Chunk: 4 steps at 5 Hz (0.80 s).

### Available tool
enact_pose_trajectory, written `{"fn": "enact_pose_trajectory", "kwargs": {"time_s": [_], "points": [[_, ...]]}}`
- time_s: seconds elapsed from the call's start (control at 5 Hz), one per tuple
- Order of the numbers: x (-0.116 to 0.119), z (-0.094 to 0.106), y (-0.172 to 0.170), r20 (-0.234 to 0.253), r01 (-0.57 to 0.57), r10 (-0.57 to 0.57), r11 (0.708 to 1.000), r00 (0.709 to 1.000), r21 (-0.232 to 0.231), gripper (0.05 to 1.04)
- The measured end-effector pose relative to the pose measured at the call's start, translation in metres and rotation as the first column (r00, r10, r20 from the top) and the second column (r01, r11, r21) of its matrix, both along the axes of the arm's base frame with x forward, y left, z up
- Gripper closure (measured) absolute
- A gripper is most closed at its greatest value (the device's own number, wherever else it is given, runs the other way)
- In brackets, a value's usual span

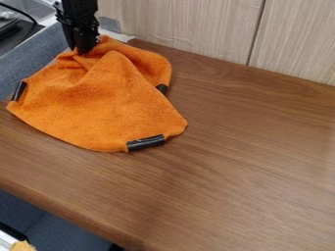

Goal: Unfold the cloth to the top left

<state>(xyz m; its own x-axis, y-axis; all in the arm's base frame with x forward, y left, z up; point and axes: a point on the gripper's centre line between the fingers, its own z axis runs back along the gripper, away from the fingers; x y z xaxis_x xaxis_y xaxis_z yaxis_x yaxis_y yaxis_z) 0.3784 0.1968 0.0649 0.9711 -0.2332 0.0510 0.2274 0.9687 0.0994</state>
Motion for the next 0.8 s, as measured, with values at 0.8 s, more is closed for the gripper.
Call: {"fn": "enact_pose_trajectory", "kwargs": {"time_s": [0.8], "points": [[-0.0036,0.0005,-0.0048,-0.028,0.001,-0.001,1.000,1.000,-0.020,0.083]]}}
